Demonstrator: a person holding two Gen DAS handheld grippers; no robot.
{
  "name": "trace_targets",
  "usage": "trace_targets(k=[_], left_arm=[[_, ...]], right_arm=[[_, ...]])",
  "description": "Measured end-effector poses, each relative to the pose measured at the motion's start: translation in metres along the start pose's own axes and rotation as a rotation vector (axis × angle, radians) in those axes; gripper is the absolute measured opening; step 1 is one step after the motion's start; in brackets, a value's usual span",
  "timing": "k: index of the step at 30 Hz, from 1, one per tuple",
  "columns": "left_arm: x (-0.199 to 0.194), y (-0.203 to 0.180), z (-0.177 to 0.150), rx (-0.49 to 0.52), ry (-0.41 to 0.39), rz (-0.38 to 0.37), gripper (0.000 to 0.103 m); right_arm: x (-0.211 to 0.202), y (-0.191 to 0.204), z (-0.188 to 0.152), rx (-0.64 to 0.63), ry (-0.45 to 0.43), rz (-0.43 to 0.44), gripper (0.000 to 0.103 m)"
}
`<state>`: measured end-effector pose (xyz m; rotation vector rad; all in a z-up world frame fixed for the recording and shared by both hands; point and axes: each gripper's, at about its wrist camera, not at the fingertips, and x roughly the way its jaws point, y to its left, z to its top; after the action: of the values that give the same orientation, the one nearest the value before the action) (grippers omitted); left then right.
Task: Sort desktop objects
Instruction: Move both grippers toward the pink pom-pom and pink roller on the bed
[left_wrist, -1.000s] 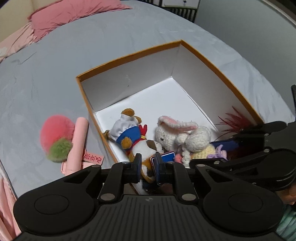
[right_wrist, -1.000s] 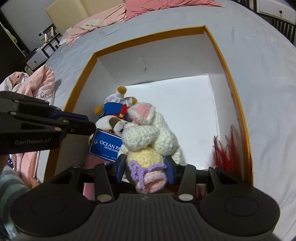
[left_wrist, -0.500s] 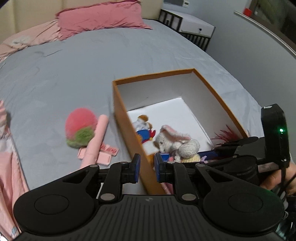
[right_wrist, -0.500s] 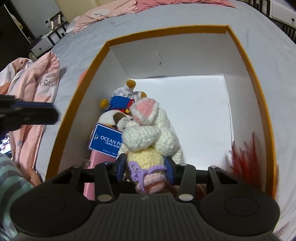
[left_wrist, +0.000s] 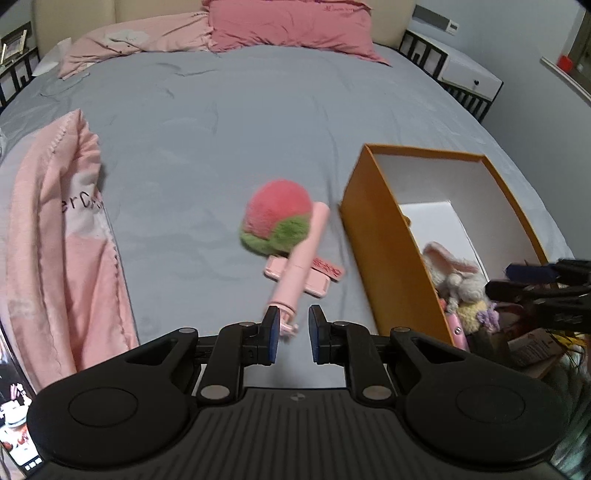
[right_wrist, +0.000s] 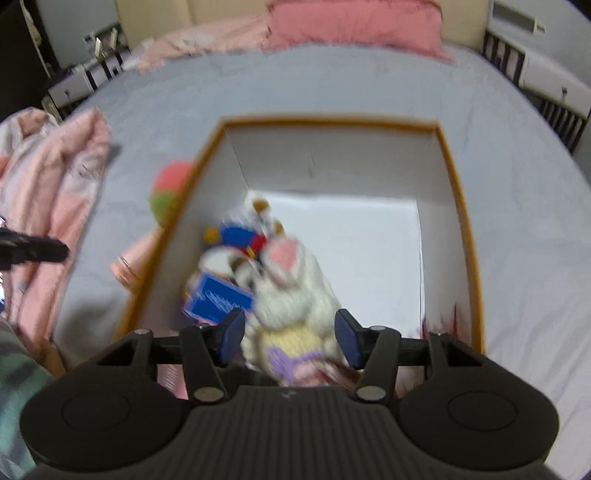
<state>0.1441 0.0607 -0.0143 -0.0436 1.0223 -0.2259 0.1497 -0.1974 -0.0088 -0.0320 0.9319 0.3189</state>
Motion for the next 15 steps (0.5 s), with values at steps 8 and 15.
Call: trace_targets(k=[8,15], left_arm=[[0.020,0.011,0.019,0.005,-0.039,-0.021,0.021],[0.041,0.023,0.043,-0.027,-0.073,0.027,0.020]], right_arm=[[-0.009,0.069,0.042,-0.170,-0.065,0.130,0.046],[0.042,0.122,0.072,-0.309,0.010,0.118,0.046]])
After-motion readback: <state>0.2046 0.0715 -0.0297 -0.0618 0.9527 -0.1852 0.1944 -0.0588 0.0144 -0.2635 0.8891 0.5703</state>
